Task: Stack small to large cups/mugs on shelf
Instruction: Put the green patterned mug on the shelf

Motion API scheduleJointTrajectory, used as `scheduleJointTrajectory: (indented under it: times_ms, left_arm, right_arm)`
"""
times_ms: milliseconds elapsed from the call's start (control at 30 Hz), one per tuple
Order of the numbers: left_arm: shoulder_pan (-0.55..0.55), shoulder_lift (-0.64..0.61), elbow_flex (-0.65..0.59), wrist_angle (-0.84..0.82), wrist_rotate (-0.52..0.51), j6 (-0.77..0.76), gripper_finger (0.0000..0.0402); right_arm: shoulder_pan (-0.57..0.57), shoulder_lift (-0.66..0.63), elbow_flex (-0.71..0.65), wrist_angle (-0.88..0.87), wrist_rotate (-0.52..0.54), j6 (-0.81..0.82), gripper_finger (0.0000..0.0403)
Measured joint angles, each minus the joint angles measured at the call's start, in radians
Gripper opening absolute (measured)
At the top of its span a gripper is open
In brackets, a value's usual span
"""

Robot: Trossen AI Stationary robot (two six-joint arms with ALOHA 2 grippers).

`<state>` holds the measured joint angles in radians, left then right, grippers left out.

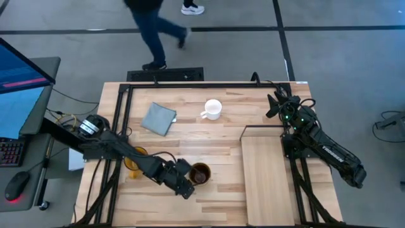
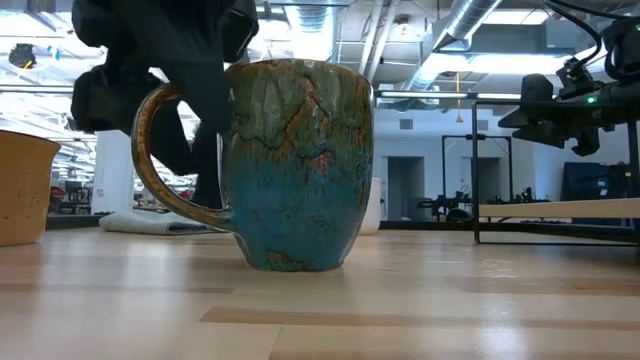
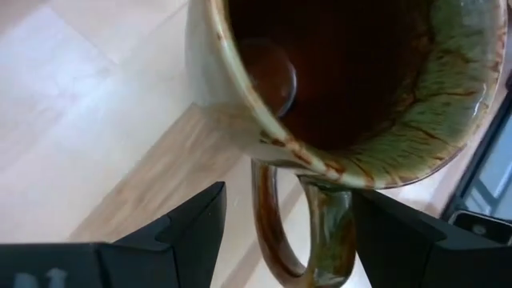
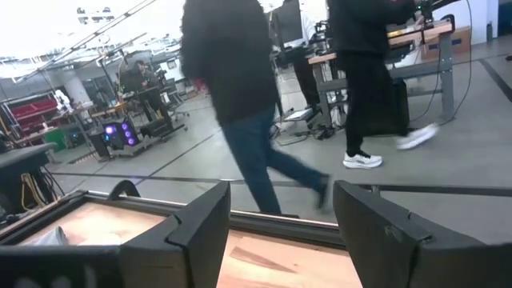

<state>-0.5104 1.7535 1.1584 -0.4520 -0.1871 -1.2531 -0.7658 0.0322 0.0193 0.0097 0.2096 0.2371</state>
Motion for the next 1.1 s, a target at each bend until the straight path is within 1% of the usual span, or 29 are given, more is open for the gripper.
scheduleJointTrajectory:
  times_ms: [100, 267, 500, 733, 1033, 1100]
  left_arm:
    - [0.008, 0.000, 0.000, -0.001, 0.003, -0.001, 0.0237]
    - [0.007, 0.000, 0.000, 0.001, -0.032, -0.004, 0.0237]
    - [0.008, 0.000, 0.000, 0.002, -0.035, -0.018, 0.0237]
    - [0.010, 0.000, 0.000, 0.002, -0.034, -0.076, 0.0237]
    - [0.010, -0.002, 0.000, -0.026, -0.027, -0.033, 0.0237]
    - [0.010, -0.002, 0.007, -0.042, -0.040, -0.014, 0.0237]
  right_arm:
    - [0.000, 0.000, 0.000, 0.000, 0.000, 0.000, 0.0244]
    - [0.000, 0.000, 0.000, 0.000, 0.000, 0.000, 0.0244]
    - [0.000, 0.000, 0.000, 0.000, 0.000, 0.000, 0.0244]
    - [0.000, 0.000, 0.000, 0.000, 0.000, 0.000, 0.0244]
    - [0.000, 0.000, 0.000, 0.000, 0.000, -0.001, 0.0244]
    - [0.000, 0.000, 0.000, 0.000, 0.000, -0.001, 0.0244]
